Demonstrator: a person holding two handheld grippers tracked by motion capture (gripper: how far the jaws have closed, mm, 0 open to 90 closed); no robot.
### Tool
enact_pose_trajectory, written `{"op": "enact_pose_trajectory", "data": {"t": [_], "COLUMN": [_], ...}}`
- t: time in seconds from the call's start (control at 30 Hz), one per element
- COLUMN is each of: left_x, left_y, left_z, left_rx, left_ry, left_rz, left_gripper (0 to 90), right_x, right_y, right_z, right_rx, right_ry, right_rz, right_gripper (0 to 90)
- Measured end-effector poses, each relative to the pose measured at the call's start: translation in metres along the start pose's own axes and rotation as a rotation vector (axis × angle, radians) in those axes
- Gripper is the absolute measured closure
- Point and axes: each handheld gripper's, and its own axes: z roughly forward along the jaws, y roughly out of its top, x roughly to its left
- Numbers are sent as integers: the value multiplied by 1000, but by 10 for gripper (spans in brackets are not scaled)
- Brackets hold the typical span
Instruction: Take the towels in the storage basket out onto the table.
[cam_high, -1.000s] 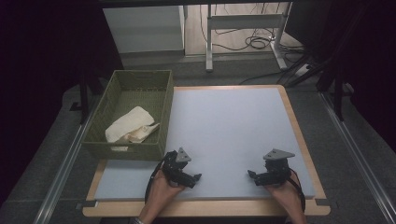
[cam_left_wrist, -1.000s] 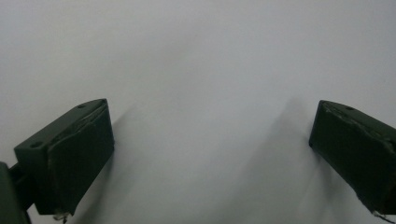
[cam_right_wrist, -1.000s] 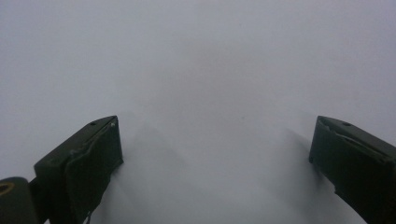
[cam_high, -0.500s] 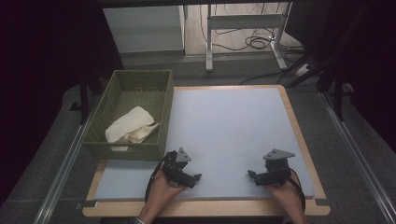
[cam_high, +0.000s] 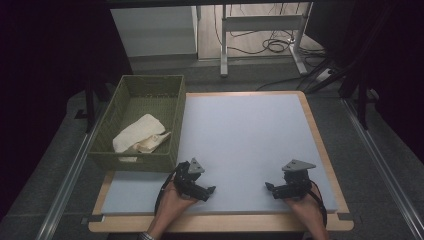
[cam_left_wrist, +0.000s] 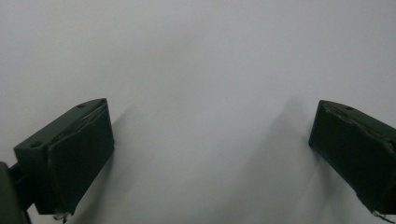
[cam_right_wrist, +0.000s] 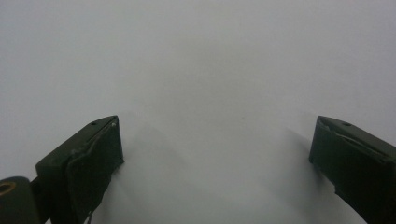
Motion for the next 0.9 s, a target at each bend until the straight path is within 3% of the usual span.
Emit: {"op": "enact_pose_trajectory", "data": {"t": [0.33, 0.9], "left_x": [0, -2], "left_y": [4, 40], "left_z": [-1, -1], "left_rx": [2, 0], "left_ry": [1, -50], "left_rz": [5, 16], "left_gripper": [19, 23], "right_x": [0, 0], "right_y": [0, 0], "right_z": [0, 0], "right_rx": [0, -1], "right_ry": [0, 0], "right_rz": [0, 0], "right_gripper": [26, 26]}}
